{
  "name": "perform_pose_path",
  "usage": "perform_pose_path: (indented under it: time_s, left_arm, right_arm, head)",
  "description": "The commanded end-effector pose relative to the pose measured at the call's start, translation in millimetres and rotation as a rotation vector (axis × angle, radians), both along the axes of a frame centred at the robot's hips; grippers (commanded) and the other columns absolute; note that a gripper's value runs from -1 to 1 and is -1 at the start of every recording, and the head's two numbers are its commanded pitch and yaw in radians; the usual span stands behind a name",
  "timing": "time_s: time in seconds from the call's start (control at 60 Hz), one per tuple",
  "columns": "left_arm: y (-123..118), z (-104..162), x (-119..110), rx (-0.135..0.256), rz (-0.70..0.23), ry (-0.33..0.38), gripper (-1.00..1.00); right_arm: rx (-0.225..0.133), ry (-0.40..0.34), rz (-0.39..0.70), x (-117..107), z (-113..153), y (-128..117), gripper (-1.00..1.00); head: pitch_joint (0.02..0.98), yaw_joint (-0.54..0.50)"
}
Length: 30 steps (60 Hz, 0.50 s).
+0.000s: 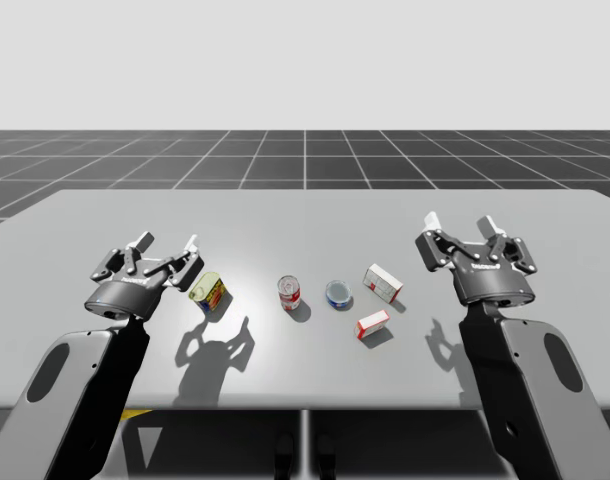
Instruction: Grasp the tuna can and hold it up.
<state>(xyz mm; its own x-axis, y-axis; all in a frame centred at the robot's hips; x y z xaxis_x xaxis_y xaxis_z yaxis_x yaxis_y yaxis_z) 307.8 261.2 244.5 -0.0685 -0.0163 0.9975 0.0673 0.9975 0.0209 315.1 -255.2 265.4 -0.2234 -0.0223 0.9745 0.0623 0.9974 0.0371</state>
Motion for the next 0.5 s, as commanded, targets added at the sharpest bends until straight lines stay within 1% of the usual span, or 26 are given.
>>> perform_pose_path:
  time_s: [0.017, 0.05, 0.067, 0.083, 0.117, 0.167, 0.2, 0.233, 0.4, 0.467, 0.5]
  left_arm:
    - [0.0, 0.0, 0.1, 0.000, 0.001, 0.000, -1.00]
    - [-0.1, 0.0, 0.1, 0.000, 0.000, 0.000, -1.00]
    - [-0.1, 0.0, 0.2, 0.000, 0.000, 0.000, -1.00]
    - [-0.2, 0.0, 0.2, 0.000, 0.001, 0.000, -1.00]
    - [-0.3, 0.0, 0.3, 0.001, 0.001, 0.000, -1.00]
    - [-0.3, 0.0, 0.3, 0.000, 0.001, 0.001, -1.00]
    - [-0.3, 0.0, 0.3, -0.001, 0.001, 0.001, -1.00]
    - [-0.2, 0.0, 0.1, -0.002, 0.001, 0.002, -1.00]
    - [-0.1, 0.0, -0.2, -0.003, -0.001, 0.002, -1.00]
    - [-0.1, -0.1, 0.0, -0.003, -0.002, 0.003, -1.00]
    - [-0.1, -0.1, 0.1, -0.002, -0.002, 0.002, -1.00]
  right_arm:
    - [0.019, 0.006, -0.019, -3.2, -1.1, 1.4, -1.00]
    - [0.008, 0.000, -0.007, -3.0, -1.2, 1.1, -1.00]
    - [0.009, -0.002, -0.009, -2.6, -1.2, 1.0, -1.00]
    - [0.018, 0.000, -0.008, -1.8, -1.3, 1.1, -1.00]
    - [0.021, 0.012, 0.001, -0.2, -0.9, 0.5, -1.00]
    - [0.017, 0.031, 0.014, 0.4, -1.2, 0.0, -1.00]
    - [0.012, 0.031, 0.020, 0.4, -1.5, -0.2, -1.00]
    - [0.016, 0.031, 0.018, 0.6, -1.6, -0.2, -1.00]
    - [0.004, 0.032, 0.012, 1.6, -2.2, -1.0, -1.00]
    - [0.001, 0.032, 0.009, 1.9, -2.1, -1.5, -1.00]
    - [-0.001, 0.032, 0.008, 2.0, -2.0, -1.5, -1.00]
  head:
    - [0.050, 0.00]
    - [0.051, 0.00]
    - [0.053, 0.00]
    - [0.054, 0.00]
    - [0.062, 0.00]
    - [0.081, 0.00]
    - [0.095, 0.00]
    - [0.131, 0.00]
    - [0.265, 0.00]
    - [0.347, 0.01]
    - [0.371, 0.01]
